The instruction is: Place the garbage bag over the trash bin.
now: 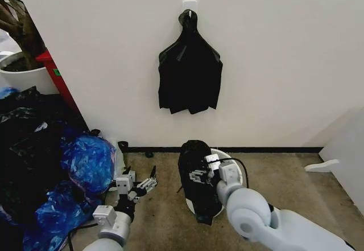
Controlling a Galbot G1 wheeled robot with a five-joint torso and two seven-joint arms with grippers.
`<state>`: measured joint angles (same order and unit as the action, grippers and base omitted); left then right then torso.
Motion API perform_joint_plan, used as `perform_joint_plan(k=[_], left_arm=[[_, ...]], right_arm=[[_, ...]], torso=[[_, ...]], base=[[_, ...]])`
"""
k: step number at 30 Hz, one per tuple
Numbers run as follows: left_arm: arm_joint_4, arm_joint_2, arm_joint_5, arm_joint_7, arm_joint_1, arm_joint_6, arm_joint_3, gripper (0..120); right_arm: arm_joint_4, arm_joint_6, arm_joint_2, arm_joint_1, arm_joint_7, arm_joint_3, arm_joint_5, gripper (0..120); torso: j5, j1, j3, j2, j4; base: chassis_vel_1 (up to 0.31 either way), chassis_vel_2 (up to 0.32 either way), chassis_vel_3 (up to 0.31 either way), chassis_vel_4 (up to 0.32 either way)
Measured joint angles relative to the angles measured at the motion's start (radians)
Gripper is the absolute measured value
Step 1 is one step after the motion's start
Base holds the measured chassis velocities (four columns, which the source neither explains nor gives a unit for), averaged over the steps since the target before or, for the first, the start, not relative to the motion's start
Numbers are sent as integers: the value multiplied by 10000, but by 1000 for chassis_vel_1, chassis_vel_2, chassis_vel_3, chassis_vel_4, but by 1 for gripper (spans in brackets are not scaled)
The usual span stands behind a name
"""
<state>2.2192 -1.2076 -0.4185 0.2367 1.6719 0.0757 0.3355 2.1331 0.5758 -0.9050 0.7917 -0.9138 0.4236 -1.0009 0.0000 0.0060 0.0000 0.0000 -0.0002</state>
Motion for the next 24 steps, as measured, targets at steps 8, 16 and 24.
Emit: perform_joint_plan(k=[8,16,24], left_arm=[[79,-17,-66,-36,1,-27,21,100],[168,-60,-75,-166,34,-166,-54,100],[235,83,-69,-224,-33,-179,-288,100]], right_arm=[[-551,129,-155,-240,-354,359,261,100],[-902,146,319,-79,-543,59,491,92],[-581,112,1041,744,-505,-952,576,93]], torso=[[-1,0,0,0,-2],[1,0,0,0,-2],[1,0,-1,0,-2]], base=[[0,0,0,0],[0,0,0,0],[0,0,0,0]])
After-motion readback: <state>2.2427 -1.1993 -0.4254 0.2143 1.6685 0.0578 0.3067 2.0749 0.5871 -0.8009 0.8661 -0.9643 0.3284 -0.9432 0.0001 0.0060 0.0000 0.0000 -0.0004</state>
